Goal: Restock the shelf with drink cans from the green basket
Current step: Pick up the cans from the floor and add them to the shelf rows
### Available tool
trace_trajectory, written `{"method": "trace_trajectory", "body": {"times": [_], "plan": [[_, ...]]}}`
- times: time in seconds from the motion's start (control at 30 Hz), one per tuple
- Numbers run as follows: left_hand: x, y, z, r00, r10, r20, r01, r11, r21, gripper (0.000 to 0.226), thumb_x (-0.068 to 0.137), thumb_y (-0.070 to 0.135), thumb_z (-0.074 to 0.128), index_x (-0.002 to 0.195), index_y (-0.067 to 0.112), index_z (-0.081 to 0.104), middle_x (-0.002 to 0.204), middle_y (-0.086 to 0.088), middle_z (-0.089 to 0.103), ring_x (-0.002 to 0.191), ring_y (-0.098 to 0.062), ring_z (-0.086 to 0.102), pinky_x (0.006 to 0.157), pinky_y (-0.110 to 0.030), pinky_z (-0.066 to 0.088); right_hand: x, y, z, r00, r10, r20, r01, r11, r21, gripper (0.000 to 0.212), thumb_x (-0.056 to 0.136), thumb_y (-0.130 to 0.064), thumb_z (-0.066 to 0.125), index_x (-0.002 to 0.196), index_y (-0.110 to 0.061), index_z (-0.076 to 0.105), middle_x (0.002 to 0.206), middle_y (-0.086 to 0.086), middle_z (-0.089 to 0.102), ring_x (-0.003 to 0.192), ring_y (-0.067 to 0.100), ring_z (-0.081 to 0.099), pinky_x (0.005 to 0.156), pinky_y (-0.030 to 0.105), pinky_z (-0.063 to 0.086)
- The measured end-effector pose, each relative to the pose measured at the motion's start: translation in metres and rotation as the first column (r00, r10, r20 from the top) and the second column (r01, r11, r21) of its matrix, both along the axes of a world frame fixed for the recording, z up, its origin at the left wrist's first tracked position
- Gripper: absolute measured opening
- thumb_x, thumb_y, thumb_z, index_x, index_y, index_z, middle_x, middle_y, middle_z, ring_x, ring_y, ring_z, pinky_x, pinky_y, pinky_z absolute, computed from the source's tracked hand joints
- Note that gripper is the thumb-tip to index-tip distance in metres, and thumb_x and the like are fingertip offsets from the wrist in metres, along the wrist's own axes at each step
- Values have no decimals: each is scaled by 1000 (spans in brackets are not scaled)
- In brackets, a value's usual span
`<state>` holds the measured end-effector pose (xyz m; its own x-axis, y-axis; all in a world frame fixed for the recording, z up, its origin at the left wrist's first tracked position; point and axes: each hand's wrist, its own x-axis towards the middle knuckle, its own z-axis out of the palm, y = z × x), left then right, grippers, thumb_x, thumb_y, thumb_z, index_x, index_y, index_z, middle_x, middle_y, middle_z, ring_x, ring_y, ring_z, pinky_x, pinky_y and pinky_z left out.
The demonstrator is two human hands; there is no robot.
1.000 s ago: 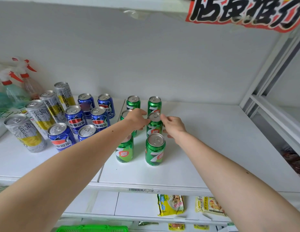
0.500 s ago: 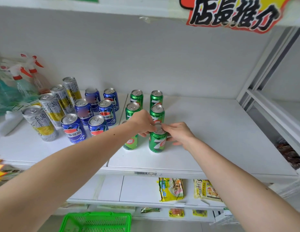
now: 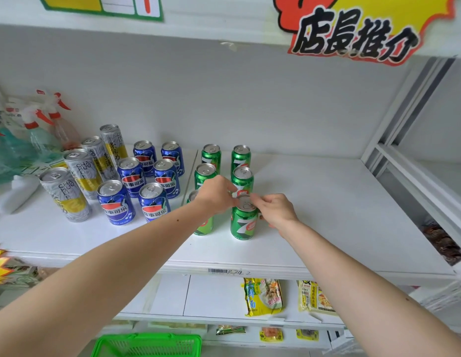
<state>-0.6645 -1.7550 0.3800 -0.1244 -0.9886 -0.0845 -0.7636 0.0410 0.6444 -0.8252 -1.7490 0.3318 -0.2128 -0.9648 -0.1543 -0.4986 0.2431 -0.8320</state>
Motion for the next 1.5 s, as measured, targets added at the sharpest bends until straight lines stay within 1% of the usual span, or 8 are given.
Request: {"method": "trace_trajectory", "body": {"times": [0.17, 0.3, 0.43, 0.57, 0.8, 1.23, 1.37, 1.5], "plan": [[44, -1, 27, 981, 144, -130, -161, 978, -133, 30, 80, 16, 71, 110, 15, 73, 103, -8, 73, 92, -25, 69, 88, -37, 56, 17, 3, 36, 995, 6, -103, -25, 983, -184, 44, 89, -46, 62, 59, -13, 58, 62, -4, 60, 73, 24, 56, 63, 31, 40], [75, 4, 24, 982, 181, -61, -187, 973, -135, 26, 79, 19, 74, 103, 8, 73, 99, -12, 72, 93, -26, 68, 85, -38, 54, 56, 2, 45, 990, 87, -107, -118, 941, -318, 22, 86, -34, 70, 87, -13, 78, 88, 1, 76, 87, 16, 67, 81, 26, 51], [82, 10, 8, 988, 148, -36, -150, 988, -46, 33, 83, 26, 72, 106, 3, 67, 109, -15, 68, 100, -27, 64, 89, -39, 51, 90, -10, 32, 967, 181, -177, -219, 950, -222, 17, 84, -28, 73, 80, -12, 73, 85, 5, 73, 83, 23, 66, 73, 28, 51], [82, 9, -12, 988, 144, 54, -143, 990, -16, 19, 89, 25, 63, 82, 7, 64, 76, -10, 63, 68, -21, 55, 51, -27, 41, 104, -15, 20, 912, 212, -352, -250, 966, -66, 45, 90, -28, 68, 54, -14, 44, 59, 4, 44, 65, 27, 41, 53, 31, 27], [87, 5, -22, 990, 135, 32, -134, 991, -24, 19, 84, 28, 69, 95, 13, 74, 81, -5, 70, 72, -23, 67, 69, -33, 57, 105, -17, 16, 909, 216, -356, -245, 969, -37, 48, 87, -24, 71, 49, -12, 45, 52, 2, 37, 61, 25, 38, 56, 31, 28], [91, -43, 7, 972, 223, -71, -228, 969, -89, 18, 89, 20, 60, 100, 8, 67, 96, -10, 62, 91, -24, 57, 78, -28, 43, 89, -58, 55, 926, 112, -360, -168, 978, -128, 46, 91, -22, 63, 50, -14, 46, 51, 0, 42, 61, 24, 43, 65, 28, 39], [84, -78, 0, 978, 208, 12, -207, 977, -47, 44, 91, 24, 60, 133, 9, 55, 133, -9, 58, 120, -26, 55, 92, -28, 43, 92, -94, 52, 921, 177, -346, -208, 977, -54, 30, 89, -29, 69, 76, -2, 71, 79, 10, 72, 79, 28, 68, 82, 37, 57], [74, -96, -17, 985, 167, 45, -168, 985, 34, 41, 92, 24, 60, 130, 9, 55, 123, -13, 63, 107, -27, 61, 85, -31, 49, 101, -118, 44, 912, 231, -340, -234, 972, 32, 28, 92, -28, 66, 92, 0, 69, 89, 15, 73, 78, 30, 73, 74, 36, 60]]}}
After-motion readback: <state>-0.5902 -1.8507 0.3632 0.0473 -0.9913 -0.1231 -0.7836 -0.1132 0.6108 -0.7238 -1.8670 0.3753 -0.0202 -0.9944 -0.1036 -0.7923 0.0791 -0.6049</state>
